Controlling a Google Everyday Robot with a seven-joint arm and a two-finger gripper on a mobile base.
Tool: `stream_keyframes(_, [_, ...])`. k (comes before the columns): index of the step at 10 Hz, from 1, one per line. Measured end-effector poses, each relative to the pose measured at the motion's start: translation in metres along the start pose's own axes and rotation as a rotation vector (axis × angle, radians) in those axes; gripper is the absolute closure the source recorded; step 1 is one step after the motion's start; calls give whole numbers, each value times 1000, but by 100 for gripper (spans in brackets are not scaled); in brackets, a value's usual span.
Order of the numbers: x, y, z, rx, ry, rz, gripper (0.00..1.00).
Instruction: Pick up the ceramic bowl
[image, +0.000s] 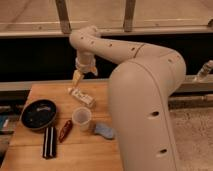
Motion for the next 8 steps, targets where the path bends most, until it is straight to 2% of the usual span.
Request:
stream_keyframes(1, [-10, 19, 5, -10, 0, -31, 23])
stream_keyframes(2, [-30, 51, 14, -20, 2, -86, 23])
stream_keyframes(3, [-40, 75, 19, -30, 4, -125, 23])
stream_keyframes(5, [-62, 122, 32, -24, -3, -199, 23])
stream_keyframes(6, [-79, 146, 40, -22, -42, -244, 23])
stream_keyframes(7, [-89, 157, 45, -26, -66, -277, 23])
stream_keyframes(8, [-102, 171, 54, -29, -86, -343, 23])
